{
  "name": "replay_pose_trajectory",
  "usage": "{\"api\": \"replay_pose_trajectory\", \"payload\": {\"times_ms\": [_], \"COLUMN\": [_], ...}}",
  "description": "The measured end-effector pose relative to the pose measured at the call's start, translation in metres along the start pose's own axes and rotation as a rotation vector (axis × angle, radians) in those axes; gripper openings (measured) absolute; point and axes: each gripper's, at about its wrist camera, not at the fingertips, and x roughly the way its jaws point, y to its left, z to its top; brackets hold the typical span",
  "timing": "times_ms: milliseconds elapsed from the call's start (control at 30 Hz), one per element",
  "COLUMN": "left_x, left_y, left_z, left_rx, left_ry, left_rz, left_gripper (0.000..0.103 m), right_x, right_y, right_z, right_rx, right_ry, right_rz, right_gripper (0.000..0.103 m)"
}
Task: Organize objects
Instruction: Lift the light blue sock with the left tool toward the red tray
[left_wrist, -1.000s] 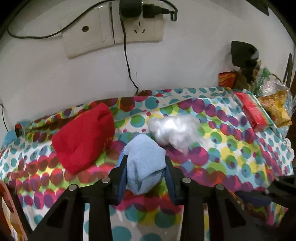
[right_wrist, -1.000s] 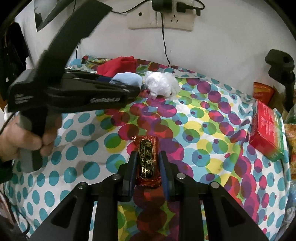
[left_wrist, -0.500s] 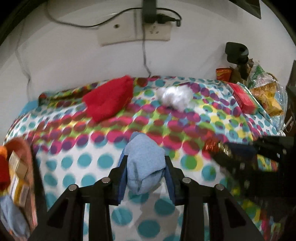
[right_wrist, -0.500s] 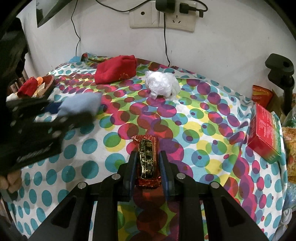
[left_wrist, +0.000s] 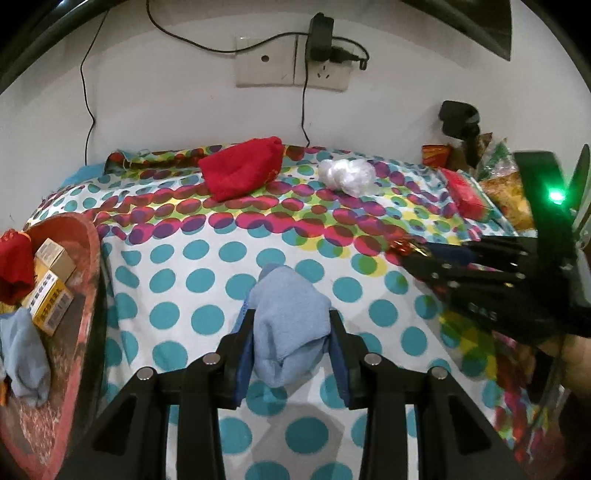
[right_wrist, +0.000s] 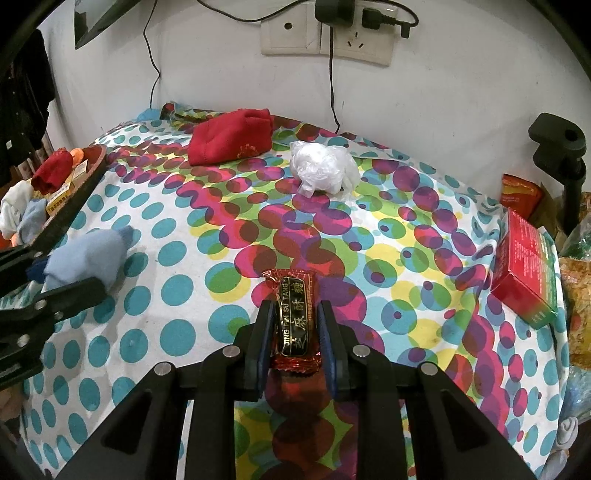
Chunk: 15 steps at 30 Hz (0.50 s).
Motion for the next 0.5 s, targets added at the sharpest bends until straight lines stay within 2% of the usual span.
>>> {"api": "replay_pose_trajectory", "payload": {"times_ms": [200, 500], "left_x": [-0.021, -0.044], "left_y": [-0.001, 0.001], "left_z": [-0.011, -0.029], "left_rx": [0.004, -0.005], "left_ry": [-0.013, -0.031], "left_rz": [-0.012, 0.028], "left_gripper": [0.036, 0.036], "right_x": [0.001, 0.001], "right_y": [0.001, 0.000], "right_z": [0.001, 0.001], "right_rx": [0.000, -0.002], "right_ry": [0.000, 0.000], "right_rz": [-0.001, -0.004], "right_gripper": [0.023, 0.023]}}
